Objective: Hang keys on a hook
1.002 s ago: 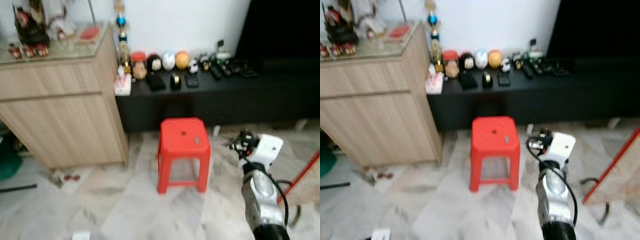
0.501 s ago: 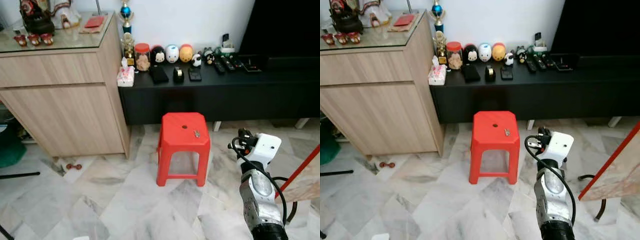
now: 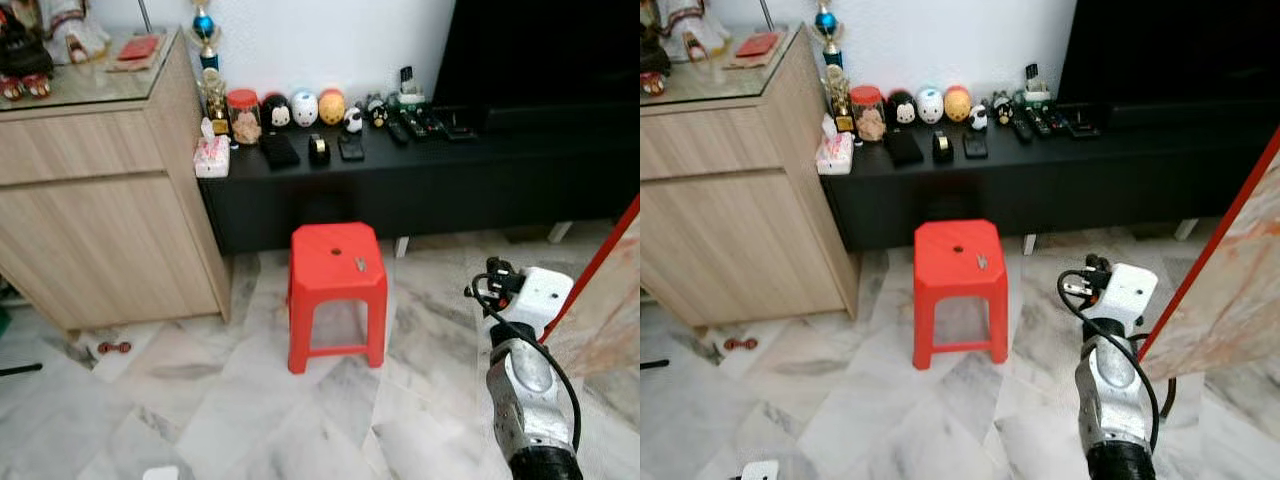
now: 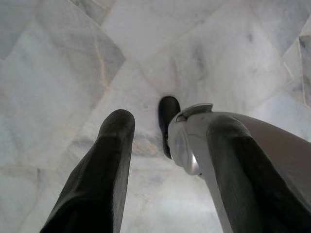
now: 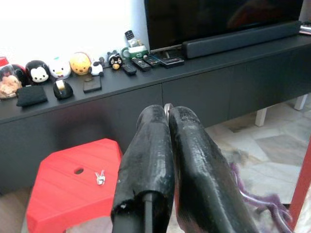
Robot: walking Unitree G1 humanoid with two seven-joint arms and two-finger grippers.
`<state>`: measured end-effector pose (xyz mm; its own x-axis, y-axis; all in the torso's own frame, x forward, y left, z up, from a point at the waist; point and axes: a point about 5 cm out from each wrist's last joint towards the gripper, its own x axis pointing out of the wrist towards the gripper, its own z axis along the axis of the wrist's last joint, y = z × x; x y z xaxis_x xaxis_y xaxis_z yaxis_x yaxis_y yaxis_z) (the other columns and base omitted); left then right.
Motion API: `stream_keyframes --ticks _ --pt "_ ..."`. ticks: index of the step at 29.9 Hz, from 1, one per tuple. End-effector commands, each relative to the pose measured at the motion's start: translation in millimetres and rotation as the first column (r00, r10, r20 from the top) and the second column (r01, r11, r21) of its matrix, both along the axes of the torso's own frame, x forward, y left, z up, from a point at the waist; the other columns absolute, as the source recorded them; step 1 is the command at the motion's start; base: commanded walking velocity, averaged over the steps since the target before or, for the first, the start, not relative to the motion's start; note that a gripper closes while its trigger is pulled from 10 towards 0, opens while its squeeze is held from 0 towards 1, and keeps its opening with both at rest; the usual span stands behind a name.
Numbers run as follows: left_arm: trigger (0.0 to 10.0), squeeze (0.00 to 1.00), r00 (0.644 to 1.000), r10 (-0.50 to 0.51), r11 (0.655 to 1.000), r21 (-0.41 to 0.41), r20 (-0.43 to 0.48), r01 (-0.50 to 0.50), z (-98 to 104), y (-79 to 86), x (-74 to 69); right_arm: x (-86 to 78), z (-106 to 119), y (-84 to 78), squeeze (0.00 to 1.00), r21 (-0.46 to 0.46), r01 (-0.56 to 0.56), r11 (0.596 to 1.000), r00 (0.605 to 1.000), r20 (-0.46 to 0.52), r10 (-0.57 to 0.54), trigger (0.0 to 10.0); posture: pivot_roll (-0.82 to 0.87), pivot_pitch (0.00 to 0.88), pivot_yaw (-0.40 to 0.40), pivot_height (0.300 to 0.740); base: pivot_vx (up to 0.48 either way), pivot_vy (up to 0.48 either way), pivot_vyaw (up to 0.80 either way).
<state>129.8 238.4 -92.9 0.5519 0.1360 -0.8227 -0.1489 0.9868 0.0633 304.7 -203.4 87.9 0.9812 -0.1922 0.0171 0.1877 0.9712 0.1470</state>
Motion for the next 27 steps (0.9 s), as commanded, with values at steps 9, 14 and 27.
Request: stream_keyframes --ticks 9,14,27 --pt "10.0 0.0 0.999 -0.027 1.0 0.001 -0.027 0.027 -1.8 -0.6 -4.1 1.3 3.8 1.8 0.0 -0.007 -0.004 1.0 1.0 0.015 0.004 10.0 -0.07 0.007 -0.018 0.74 0.0 -0.394 0.0" --pt "10.0 0.0 0.999 -0.028 1.0 -0.001 -0.027 0.028 -1.8 -0.6 -4.0 1.5 4.0 1.8 0.0 -0.008 -0.002 1.0 1.0 0.015 0.002 10.0 -0.07 0.006 -0.019 0.74 0.0 -0.395 0.0" --pt "10.0 0.0 0.999 -0.04 0.999 0.0 -0.03 0.04 -1.8 -0.1 -4.6 1.9 3.8 0.5 0.0 -0.012 0.016 1.0 1.0 0.018 -0.016 10.0 -0.07 0.0 -0.01 0.74 0.0 -0.4 0.0"
